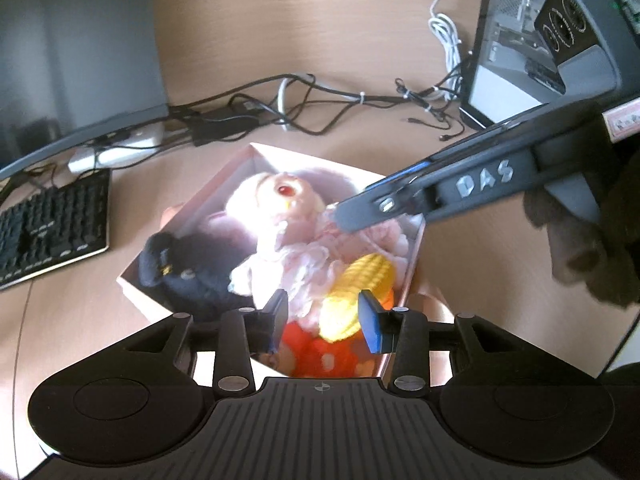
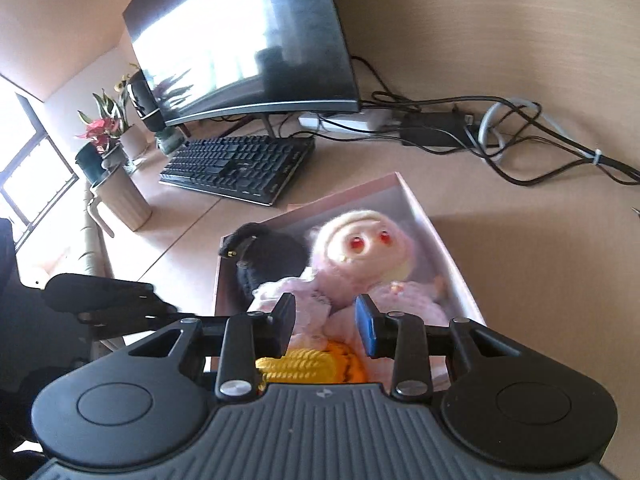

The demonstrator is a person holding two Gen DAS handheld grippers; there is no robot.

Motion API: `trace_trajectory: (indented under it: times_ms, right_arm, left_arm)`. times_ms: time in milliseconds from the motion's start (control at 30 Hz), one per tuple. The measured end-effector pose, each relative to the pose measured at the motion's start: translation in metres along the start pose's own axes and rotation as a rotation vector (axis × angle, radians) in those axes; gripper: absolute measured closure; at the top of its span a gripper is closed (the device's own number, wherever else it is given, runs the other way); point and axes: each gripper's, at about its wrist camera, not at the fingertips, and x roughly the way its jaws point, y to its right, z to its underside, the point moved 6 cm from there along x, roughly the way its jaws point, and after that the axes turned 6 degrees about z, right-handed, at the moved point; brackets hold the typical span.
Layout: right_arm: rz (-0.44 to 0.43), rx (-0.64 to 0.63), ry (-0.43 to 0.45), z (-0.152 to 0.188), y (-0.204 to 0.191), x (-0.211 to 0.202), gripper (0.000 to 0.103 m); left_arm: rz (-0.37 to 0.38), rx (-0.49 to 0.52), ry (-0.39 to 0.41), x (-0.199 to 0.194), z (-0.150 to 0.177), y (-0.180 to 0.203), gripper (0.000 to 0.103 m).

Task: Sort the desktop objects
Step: 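Lower the corn toy into the pink box and open the left gripper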

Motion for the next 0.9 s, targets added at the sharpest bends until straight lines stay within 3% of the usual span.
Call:
trace_trajectory:
  times_ms: [133, 200, 333, 733, 900]
  right_arm:
    - [0.013, 0.009, -0.022, 0.001, 0.007, 0.0, 0.07]
    - [-0.008, 0.021, -0.045, 0.004, 0.006, 0.002, 0.07]
    - [-0.064, 0.01, -0.113, 0.011, -0.004, 0.009, 0.066]
    - [-0.119, 0.069, -0.23, 0.023, -0.006, 0.028, 0.055]
    - [-0.111, 0.005, -0.209, 0.021, -0.016, 0.024, 0.065]
  left_arm:
    - [-0.032, -0.053, 0.012, -0.014, 0.007, -0.016, 0.055]
    - [-0.062, -0.091, 0.024, -0.02, 0.008, -0.028, 0.049]
    - [-0.109, -0.17, 0.037, -0.027, 0.009, -0.049, 0.048]
    - [-0.047, -0.174, 0.052, -0.027, 0.011, -0.037, 0.044]
    - [-0.016, -0.156, 0.044, -0.023, 0.011, -0.029, 0.044]
